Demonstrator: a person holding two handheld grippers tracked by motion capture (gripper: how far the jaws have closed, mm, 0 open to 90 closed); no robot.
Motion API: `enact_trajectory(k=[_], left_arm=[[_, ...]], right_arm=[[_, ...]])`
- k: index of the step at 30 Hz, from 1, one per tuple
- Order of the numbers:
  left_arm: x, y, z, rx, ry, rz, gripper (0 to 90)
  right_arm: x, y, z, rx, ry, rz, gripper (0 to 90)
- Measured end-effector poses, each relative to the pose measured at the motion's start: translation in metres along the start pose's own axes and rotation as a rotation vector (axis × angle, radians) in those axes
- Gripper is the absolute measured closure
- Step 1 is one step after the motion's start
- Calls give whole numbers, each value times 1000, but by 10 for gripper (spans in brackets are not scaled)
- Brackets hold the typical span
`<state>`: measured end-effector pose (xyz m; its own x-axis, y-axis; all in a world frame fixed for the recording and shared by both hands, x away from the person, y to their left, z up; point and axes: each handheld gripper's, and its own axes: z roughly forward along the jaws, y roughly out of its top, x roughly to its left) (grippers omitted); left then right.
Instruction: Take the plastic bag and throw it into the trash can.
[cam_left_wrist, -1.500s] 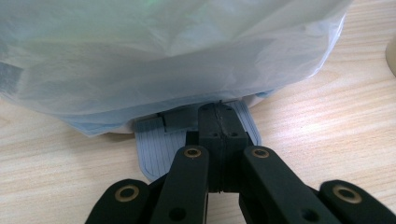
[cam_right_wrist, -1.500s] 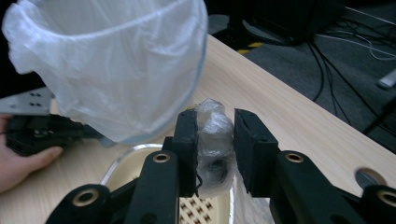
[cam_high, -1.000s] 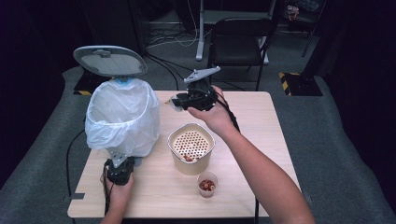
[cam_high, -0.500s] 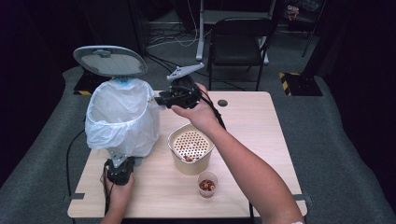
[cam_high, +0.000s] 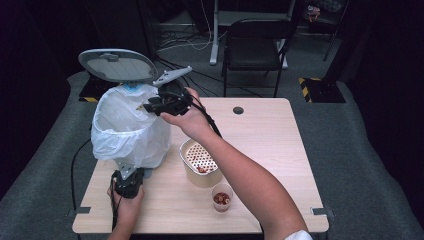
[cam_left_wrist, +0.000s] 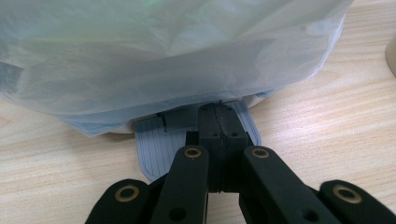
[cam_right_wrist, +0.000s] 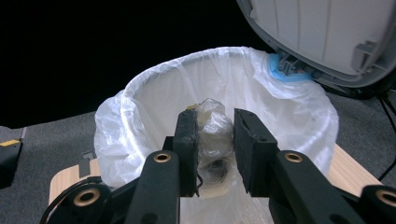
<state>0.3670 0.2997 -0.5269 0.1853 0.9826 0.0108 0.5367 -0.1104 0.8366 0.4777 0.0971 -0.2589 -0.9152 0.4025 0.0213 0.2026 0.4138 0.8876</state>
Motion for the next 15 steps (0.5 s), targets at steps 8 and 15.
enact_trajectory(k=[8, 15], left_arm=[[0, 1, -1, 9, -3, -2, 900], [0, 1, -1, 11, -2, -1, 900]], right_arm=[[8, 6, 15, 3, -1, -34, 711], [14, 5, 30, -14, -4, -80, 711]])
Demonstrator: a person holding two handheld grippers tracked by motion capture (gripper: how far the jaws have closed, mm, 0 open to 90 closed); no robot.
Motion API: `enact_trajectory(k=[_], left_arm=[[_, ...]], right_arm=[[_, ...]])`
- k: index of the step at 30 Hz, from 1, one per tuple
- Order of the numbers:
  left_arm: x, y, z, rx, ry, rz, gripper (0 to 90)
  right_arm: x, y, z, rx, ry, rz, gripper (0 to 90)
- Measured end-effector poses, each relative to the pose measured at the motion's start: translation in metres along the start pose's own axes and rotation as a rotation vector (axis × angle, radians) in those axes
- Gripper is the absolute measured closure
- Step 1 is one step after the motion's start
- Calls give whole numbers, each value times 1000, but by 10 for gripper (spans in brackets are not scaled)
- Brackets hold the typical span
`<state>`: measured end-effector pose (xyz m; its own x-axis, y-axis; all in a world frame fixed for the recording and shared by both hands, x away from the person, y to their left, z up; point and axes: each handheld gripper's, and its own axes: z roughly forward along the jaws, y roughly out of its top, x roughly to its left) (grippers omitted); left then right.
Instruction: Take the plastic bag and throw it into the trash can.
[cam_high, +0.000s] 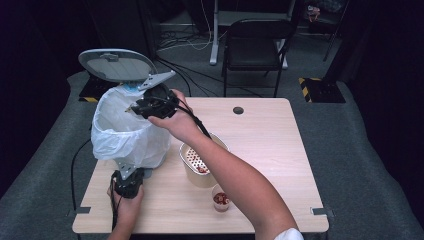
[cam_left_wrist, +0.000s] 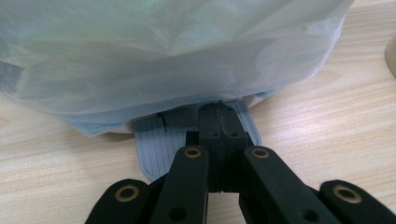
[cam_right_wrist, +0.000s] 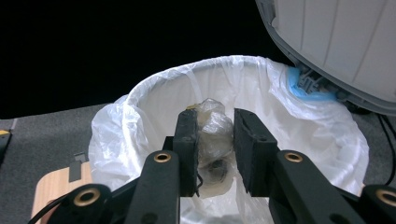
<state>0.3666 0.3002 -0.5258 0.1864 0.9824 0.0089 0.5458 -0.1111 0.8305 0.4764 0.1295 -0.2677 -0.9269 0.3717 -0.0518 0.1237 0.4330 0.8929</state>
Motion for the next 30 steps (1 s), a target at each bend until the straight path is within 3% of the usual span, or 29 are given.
enact_trajectory(k=[4, 5, 9, 12, 14, 15, 16, 18, 19, 24, 26, 30], left_arm=[[1, 0, -1, 7, 1, 13, 900], [0, 0, 0, 4, -8, -6, 900], [1, 0, 0, 4, 1, 8, 900], [0, 0, 0, 1, -8, -8, 900], [1, 0, 0, 3, 1, 10, 900], [0, 0, 0, -2, 1, 1, 900], [0, 0, 0, -3, 1, 0, 900], [0, 0, 0, 0, -6, -9, 900], [0, 0, 0, 6, -8, -5, 900], [0, 0, 0, 6, -10, -5, 900], [1, 0, -1, 14, -8, 4, 900], [0, 0, 1, -6, -5, -5, 900]], right_arm=[[2, 0, 5, -9, 2, -14, 712], [2, 0, 7, -13, 5, -16, 712], [3, 1, 11, -20, 6, -24, 711], [4, 3, 16, -24, 6, -23, 709], [3, 3, 19, -20, 3, -24, 702], [3, 3, 21, -23, 6, -24, 683], [2, 3, 22, -21, 11, 1, 602], [2, 3, 23, -14, -10, 16, 533], [3, 3, 23, -11, -23, 9, 495], [2, 1, 16, -19, -15, 19, 494], [1, 0, 8, -14, -8, 31, 479], [2, -3, -5, -3, -30, 11, 449]])
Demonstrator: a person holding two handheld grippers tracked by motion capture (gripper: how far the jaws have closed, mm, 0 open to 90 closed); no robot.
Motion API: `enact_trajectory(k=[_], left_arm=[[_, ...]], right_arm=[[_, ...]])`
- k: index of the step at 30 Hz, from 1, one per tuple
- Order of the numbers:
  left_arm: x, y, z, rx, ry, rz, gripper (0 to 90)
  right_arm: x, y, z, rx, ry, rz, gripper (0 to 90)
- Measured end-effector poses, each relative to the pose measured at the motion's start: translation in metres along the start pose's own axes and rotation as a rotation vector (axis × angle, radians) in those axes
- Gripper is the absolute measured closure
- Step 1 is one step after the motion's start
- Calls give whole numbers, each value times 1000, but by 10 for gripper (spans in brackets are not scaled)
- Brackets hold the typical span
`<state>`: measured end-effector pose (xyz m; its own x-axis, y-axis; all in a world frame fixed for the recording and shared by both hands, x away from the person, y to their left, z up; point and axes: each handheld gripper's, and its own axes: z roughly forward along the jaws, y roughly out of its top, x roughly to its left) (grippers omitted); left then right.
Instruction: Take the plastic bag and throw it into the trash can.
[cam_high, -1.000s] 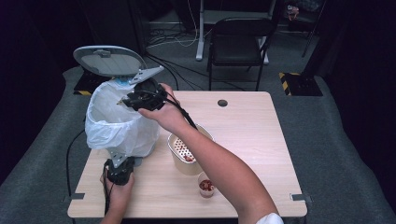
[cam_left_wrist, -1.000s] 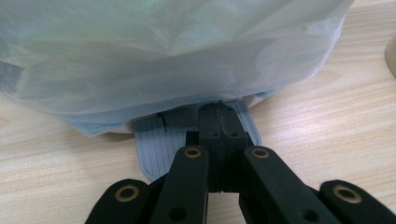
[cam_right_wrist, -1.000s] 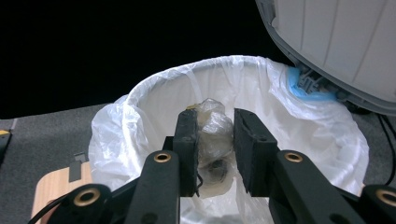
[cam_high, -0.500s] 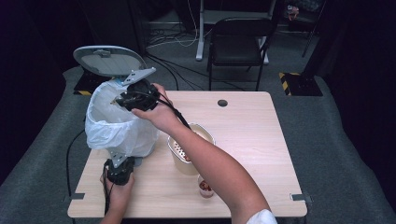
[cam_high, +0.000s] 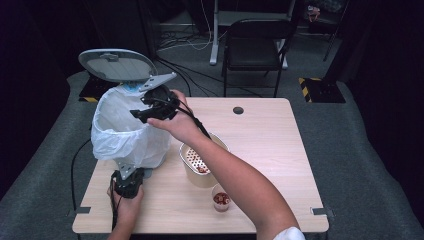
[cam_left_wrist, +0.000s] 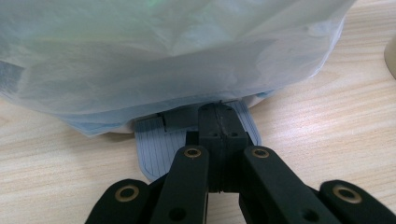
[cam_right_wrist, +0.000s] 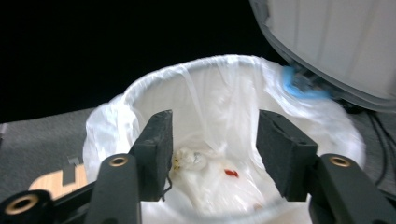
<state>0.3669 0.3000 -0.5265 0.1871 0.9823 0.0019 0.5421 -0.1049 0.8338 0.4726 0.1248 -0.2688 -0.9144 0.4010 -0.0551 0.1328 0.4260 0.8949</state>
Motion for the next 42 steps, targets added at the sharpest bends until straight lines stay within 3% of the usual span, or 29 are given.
enact_trajectory(k=[1, 4, 5, 6, 7, 10, 13, 17, 19, 22, 23, 24, 27, 28, 32, 33, 34, 39, 40, 41, 42], left_arm=[[0, 0, 0, 0, 4, 5, 900], [0, 0, 0, 4, 5, 9, 900], [2, 0, -1, 17, 10, 39, 900], [2, 0, -1, 17, 10, 39, 900], [-1, -1, 0, 6, -7, -13, 900], [-1, -1, 0, 12, -6, -6, 900], [-1, -1, 0, 5, -5, -15, 900], [1, 0, 0, 10, -11, -7, 900], [0, -1, 0, 3, -15, -24, 900], [0, -1, 0, 5, -19, -32, 900], [1, 0, 0, 14, -24, -32, 900], [-1, -1, 2, -10, -29, -58, 900], [-1, 1, 3, -8, -38, -54, 900], [-2, 1, 4, -13, -31, -75, 900], [-3, 3, 5, 0, -44, -59, 900], [-2, 3, 5, 12, -40, -34, 900], [-4, 3, 6, 12, -40, -46, 900], [-6, 5, 8, 15, -46, 1, 900], [-7, 5, 10, 0, -43, 5, 900], [-10, 5, 10, -8, -44, -19, 900], [-8, 5, 9, 9, -50, 7, 900]], right_arm=[[-2, -3, -12, -1, -10, -2, 426], [-4, -8, -24, -3, -24, 8, 409], [-6, -15, -37, -3, -42, 1, 400], [-6, -15, -37, -3, -42, 1, 400], [-8, -23, -49, 6, -62, -1, 381], [-11, -33, -60, 8, -72, 14, 369], [-18, -57, -81, 1, -100, 33, 360], [-23, -77, -94, 0, -119, 66, 360], [-27, -94, -103, 19, -143, 79, 360], [-29, -103, -108, 25, -149, 93, 359], [-29, -107, -111, 27, -149, 96, 359], [-28, -111, -115, 28, -153, 99, 359], [-23, -126, -128, 17, -163, 110, 358], [-22, -130, -131, 17, -165, 107, 356], [-18, -141, -138, 20, -173, 107, 352], [-17, -145, -141, 21, -177, 103, 352], [-16, -148, -143, 29, -179, 111, 350], [-10, -171, -157, 27, -186, 133, 343], [-10, -171, -157, 27, -186, 133, 343], [-8, -179, -160, 29, -185, 142, 338], [-8, -183, -161, 29, -185, 139, 338]])
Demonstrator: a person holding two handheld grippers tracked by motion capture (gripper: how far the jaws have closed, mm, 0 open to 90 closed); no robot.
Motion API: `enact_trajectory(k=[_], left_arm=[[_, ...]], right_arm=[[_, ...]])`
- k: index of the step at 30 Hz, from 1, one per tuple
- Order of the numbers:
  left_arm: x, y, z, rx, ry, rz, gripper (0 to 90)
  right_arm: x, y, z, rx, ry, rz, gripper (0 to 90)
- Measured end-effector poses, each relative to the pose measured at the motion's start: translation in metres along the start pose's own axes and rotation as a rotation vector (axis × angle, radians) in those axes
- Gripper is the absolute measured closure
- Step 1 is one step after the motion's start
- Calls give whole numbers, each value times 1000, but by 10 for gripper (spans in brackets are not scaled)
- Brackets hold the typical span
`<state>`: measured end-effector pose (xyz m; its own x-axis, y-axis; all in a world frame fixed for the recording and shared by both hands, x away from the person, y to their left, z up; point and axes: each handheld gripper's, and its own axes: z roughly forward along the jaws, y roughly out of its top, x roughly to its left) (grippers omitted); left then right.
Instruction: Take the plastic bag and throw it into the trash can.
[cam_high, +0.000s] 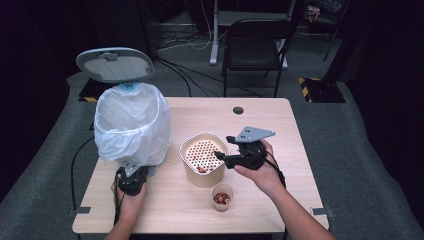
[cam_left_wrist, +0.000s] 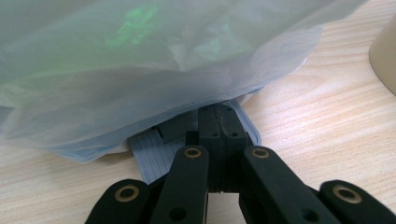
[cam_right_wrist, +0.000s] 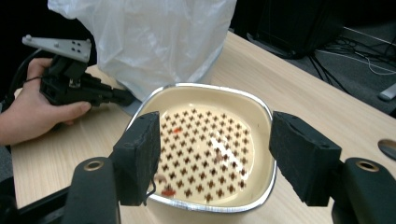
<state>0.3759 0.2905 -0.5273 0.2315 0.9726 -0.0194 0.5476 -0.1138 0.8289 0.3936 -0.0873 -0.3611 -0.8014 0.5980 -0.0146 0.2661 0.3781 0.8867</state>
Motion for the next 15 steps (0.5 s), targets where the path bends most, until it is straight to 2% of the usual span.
enact_trajectory(k=[1, 6, 9, 10, 13, 14, 15], left_arm=[[1, 0, 0, 3, -10, -12, 900], [1, 0, 0, -4, -10, -8, 900], [1, 0, 0, -3, -8, 0, 900], [0, 0, 1, -13, -8, -14, 900], [0, 0, 0, 0, -5, 4, 900], [-1, 0, 1, -20, 0, -19, 900], [0, 0, 0, -2, -3, 1, 900]], right_arm=[[0, -4, -1, -1, -3, 7, 336], [0, -19, -5, 2, -1, 22, 324], [-1, -34, -11, -10, 18, 39, 312], [0, -37, -12, -12, 20, 45, 307], [3, -45, -14, -12, 32, 46, 294], [5, -49, -14, -9, 35, 46, 284], [10, -59, -12, 5, 48, 45, 267]])
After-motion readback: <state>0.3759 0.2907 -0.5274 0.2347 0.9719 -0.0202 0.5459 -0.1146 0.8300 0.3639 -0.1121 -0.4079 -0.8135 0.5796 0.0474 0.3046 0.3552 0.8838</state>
